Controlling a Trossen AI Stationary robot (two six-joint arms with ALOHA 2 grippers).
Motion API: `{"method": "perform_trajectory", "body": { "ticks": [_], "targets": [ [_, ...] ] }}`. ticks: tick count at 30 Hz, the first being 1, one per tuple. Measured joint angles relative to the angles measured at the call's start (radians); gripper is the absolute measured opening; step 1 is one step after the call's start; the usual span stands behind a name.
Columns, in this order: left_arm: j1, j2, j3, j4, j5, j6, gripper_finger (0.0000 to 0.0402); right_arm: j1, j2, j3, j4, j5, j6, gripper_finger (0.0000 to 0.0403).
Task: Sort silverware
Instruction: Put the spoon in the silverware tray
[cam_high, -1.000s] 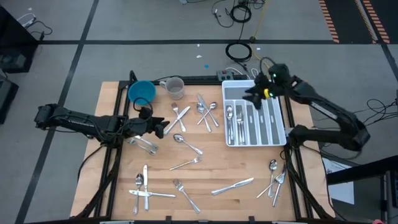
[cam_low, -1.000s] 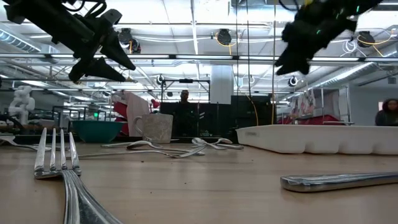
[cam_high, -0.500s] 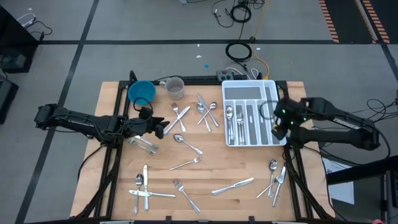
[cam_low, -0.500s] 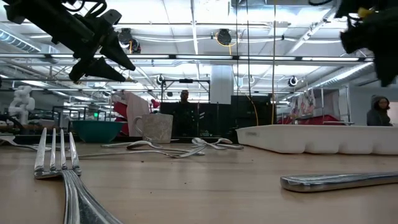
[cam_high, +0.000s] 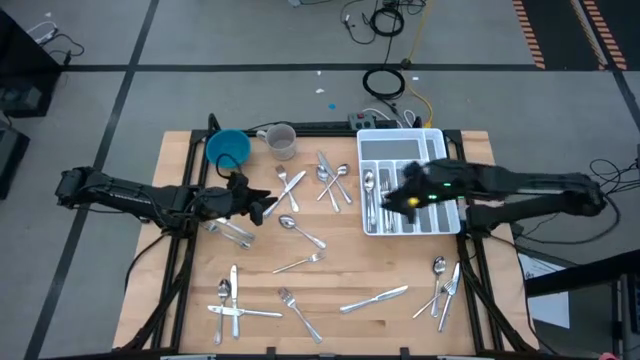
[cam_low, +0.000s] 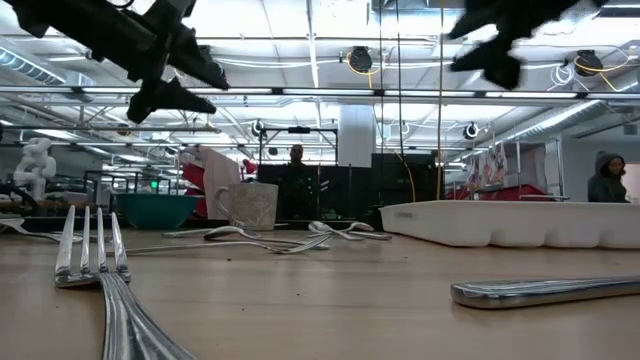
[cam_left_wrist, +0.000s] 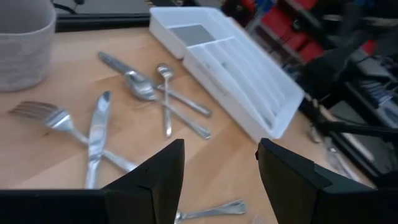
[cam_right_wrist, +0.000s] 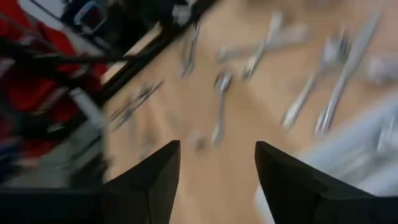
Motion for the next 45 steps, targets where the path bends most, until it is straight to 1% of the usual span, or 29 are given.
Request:
{"method": "perform_trajectory", "body": {
  "ticks": [3,6,9,12,16,19,21,23,25,27,35,41,45],
  "targets": [
    [0.000,0.000,0.000,0.016,0.001,0.000,0.0205,-0.046,0.177,0.002,0.174,0.052,-0.120,0.0201],
    [0.000,0.000,0.000,0.016,0.001,0.000,0.0205,-0.122,0.368,0.057,0.224,0.061,-0.123,0.0201],
    [0.000,0.000,0.000,0.018,0.001,0.000,0.0205,-0.204,0.531,0.170,0.158,0.062,-0.140,0.0201],
    [0.000,0.000,0.000,0.024,0.001,0.000,0.0205,-0.277,0.663,0.318,0.046,0.063,-0.208,0.0201],
    [0.000,0.000,0.000,0.024,0.001,0.015,0.0205,-0.331,0.808,0.535,-0.141,0.111,-0.413,0.0201],
    [0.000,0.000,0.000,0.023,0.001,0.038,0.0205,-0.335,0.897,0.674,-0.264,0.112,-0.644,0.0201],
    [0.000,0.000,0.000,0.023,0.001,0.055,0.0205,-0.321,0.941,0.735,-0.340,0.115,-0.821,0.0201],
    [0.000,0.000,0.000,0.023,0.001,0.061,0.0205,-0.305,0.972,0.765,-0.411,0.126,-0.996,0.0201],
    [0.000,0.000,0.000,0.020,0.001,0.062,0.0205,-0.292,0.990,0.764,-0.446,0.125,-1.146,0.0201],
    [0.000,0.000,0.000,0.020,0.000,0.080,0.0205,-0.286,1.004,0.760,-0.448,0.124,-1.242,0.0201],
    [0.000,0.000,0.000,0.019,-0.023,0.088,0.0205,-0.289,1.066,0.758,-0.437,0.101,-1.355,0.0201],
    [0.000,0.000,0.001,-0.003,-0.047,0.087,0.0205,-0.289,1.109,0.758,-0.370,0.105,-1.391,0.0201],
    [0.000,0.000,0.001,-0.006,-0.048,0.087,0.0205,-0.290,1.148,0.758,-0.360,0.107,-1.397,0.0201]
  ]
}}
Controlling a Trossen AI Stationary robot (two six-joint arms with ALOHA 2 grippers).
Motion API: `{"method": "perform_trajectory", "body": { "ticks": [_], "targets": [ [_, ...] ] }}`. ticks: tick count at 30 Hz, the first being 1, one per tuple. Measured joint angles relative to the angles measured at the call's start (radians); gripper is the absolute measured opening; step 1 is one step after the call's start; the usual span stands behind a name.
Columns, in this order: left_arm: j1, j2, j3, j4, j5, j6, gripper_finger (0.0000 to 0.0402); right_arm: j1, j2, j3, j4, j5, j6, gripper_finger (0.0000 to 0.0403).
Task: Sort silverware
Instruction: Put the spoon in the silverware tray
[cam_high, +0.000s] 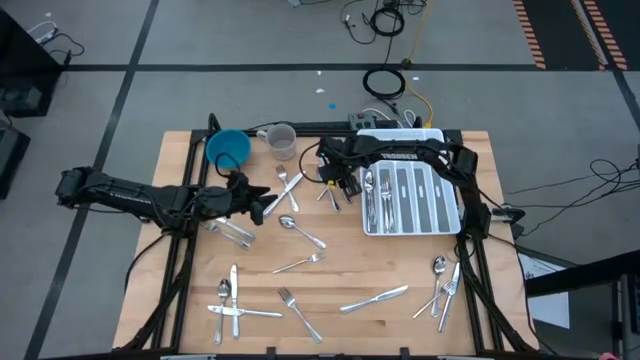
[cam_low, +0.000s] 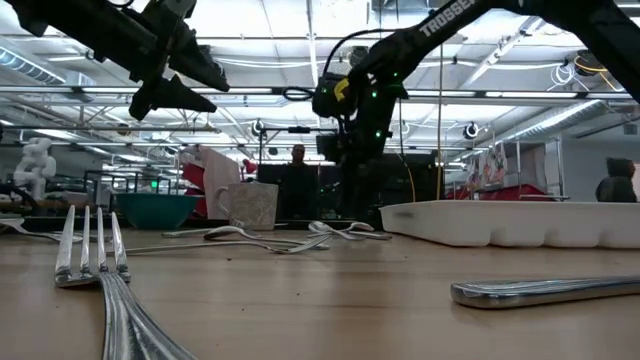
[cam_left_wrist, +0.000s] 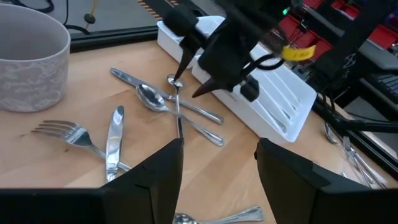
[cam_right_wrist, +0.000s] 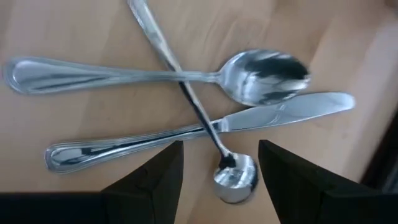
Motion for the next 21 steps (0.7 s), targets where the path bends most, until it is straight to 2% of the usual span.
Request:
{"method": "perform_trajectory", "body": {
  "ticks": [3,7,10,15,16,21],
  "targets": [
    [0.000,0.000,0.000,-0.002,-0.004,0.000,0.0205,-0.001,0.029,0.000,0.000,0.023,-0.010,0.0201],
    [0.000,0.000,0.000,-0.024,-0.016,0.000,0.0205,0.000,0.070,0.000,0.016,0.118,-0.011,0.0187],
    [0.000,0.000,0.000,-0.031,-0.018,-0.001,0.0205,0.001,0.084,0.001,0.014,0.162,0.018,0.0145],
    [0.000,0.000,0.000,-0.039,-0.018,-0.003,0.0205,0.003,0.088,0.002,-0.006,0.166,0.084,0.0027],
    [0.000,0.000,0.000,-0.042,-0.018,-0.003,0.0205,0.003,0.087,0.002,-0.002,0.174,0.093,0.0015],
    [0.000,0.000,0.000,-0.045,-0.018,-0.002,0.0205,0.011,0.086,0.024,-0.051,0.203,0.121,0.0005]
  ]
}}
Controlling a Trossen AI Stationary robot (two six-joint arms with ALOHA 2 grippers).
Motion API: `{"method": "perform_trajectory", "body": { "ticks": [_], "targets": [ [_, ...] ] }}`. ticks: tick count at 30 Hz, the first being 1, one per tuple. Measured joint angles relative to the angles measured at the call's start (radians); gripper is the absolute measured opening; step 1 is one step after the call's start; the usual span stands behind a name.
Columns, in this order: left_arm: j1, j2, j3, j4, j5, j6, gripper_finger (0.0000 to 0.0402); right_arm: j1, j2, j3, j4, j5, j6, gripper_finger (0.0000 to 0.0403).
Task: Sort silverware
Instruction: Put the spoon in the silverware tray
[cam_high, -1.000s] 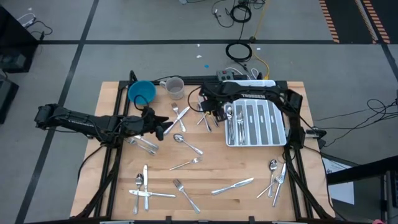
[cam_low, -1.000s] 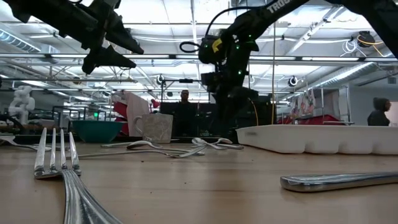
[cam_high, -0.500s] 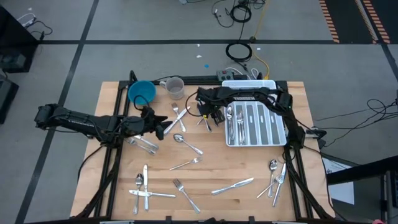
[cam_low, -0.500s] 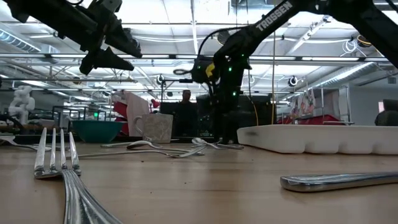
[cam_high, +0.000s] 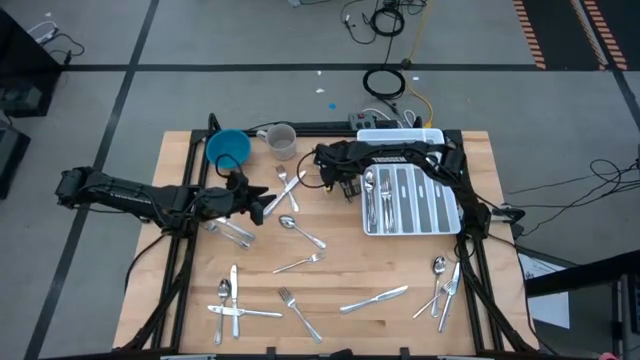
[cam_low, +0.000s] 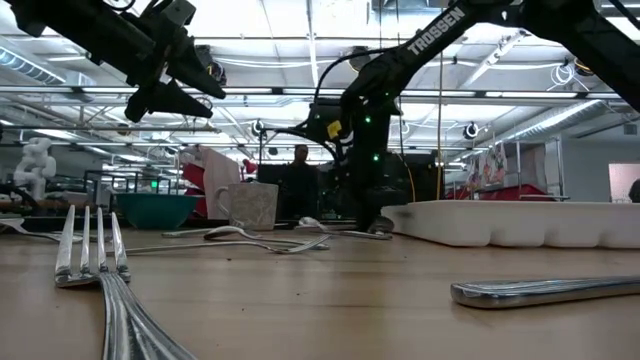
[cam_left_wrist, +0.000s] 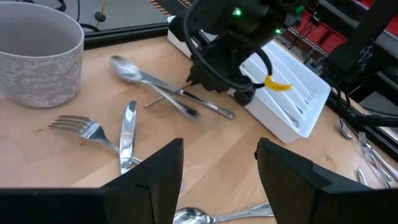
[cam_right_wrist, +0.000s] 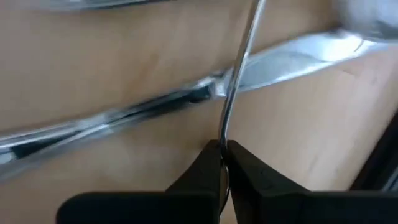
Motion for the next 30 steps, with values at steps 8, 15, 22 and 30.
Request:
{"method": "perform_trajectory", "body": {
  "ticks": [8,15,22,30],
  "targets": [
    [0.000,0.000,0.000,0.002,0.000,0.000,0.0205,0.032,-0.001,0.122,-0.153,0.012,0.024,0.0001],
    [0.000,0.000,0.000,0.002,0.000,0.002,0.0205,0.093,-0.003,0.178,-0.294,0.005,0.047,0.0001],
    [0.000,0.000,0.000,0.002,0.000,0.002,0.0205,0.188,-0.011,0.228,-0.575,0.036,-0.008,0.0000],
    [0.000,0.000,0.000,0.003,0.000,0.026,0.0205,0.256,-0.122,0.317,-0.784,0.041,-0.390,0.0000]
  ]
}}
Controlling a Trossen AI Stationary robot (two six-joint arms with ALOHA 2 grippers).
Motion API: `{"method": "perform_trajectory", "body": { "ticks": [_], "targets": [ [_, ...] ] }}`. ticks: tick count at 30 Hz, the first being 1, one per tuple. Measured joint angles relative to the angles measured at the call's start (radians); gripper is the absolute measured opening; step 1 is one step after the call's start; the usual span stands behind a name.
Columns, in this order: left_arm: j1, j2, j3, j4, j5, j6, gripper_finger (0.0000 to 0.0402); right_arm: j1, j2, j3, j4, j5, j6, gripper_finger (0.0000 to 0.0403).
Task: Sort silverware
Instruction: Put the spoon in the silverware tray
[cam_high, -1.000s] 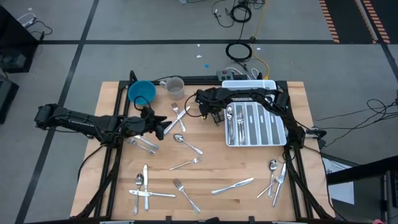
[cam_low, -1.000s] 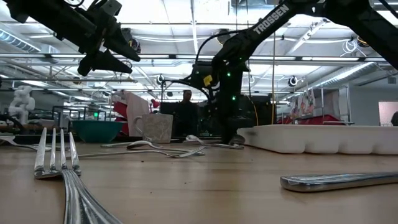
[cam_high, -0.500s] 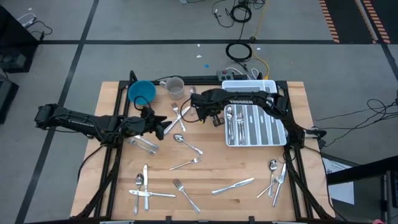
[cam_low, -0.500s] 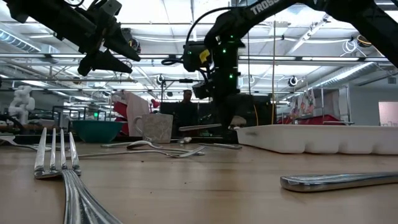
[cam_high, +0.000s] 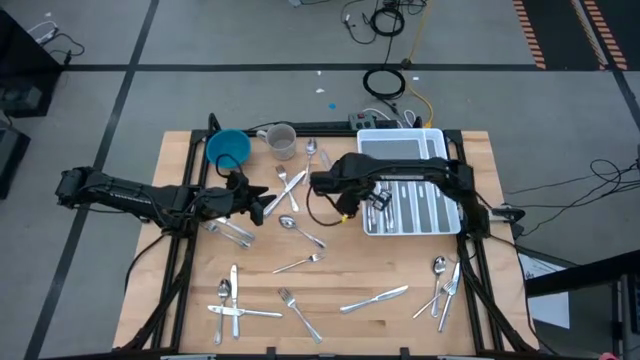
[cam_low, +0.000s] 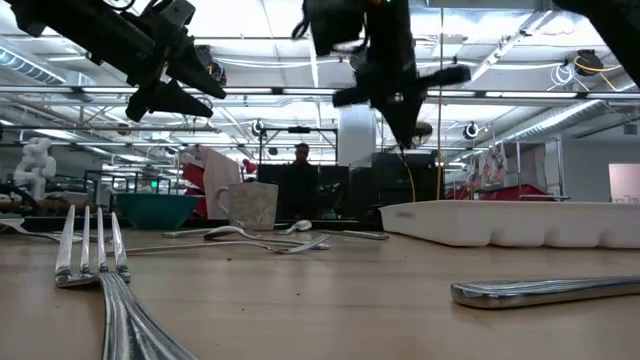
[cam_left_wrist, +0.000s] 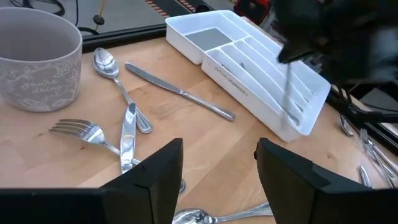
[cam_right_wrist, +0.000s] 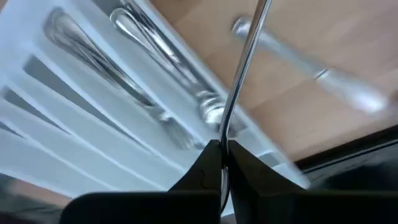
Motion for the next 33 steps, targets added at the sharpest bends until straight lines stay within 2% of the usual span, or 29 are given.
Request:
{"method": "perform_trajectory", "body": {
  "ticks": [3,10,16,21,28,33],
  "targets": [
    [0.000,0.000,0.000,0.000,0.000,0.000,0.0205,-0.006,-0.039,0.000,-0.009,-0.036,-0.183,0.0000],
    [-0.001,0.000,0.000,0.000,0.001,-0.005,0.0205,-0.079,-0.040,-0.049,-0.005,-0.066,-0.253,0.0000],
    [-0.001,0.000,0.000,0.000,0.001,-0.033,0.0205,-0.152,-0.040,-0.165,-0.006,-0.108,-0.290,0.0000],
    [-0.001,0.000,0.000,0.000,0.003,-0.061,0.0205,-0.162,-0.039,-0.259,-0.005,-0.116,-0.335,0.0000],
    [-0.001,0.000,0.000,0.000,-0.017,-0.061,0.0205,-0.140,-0.039,-0.371,0.002,-0.034,-0.480,0.0000],
    [-0.001,0.000,0.000,0.000,-0.023,-0.062,0.0205,-0.129,-0.039,-0.396,0.045,0.049,-0.490,0.0000]
  ]
}}
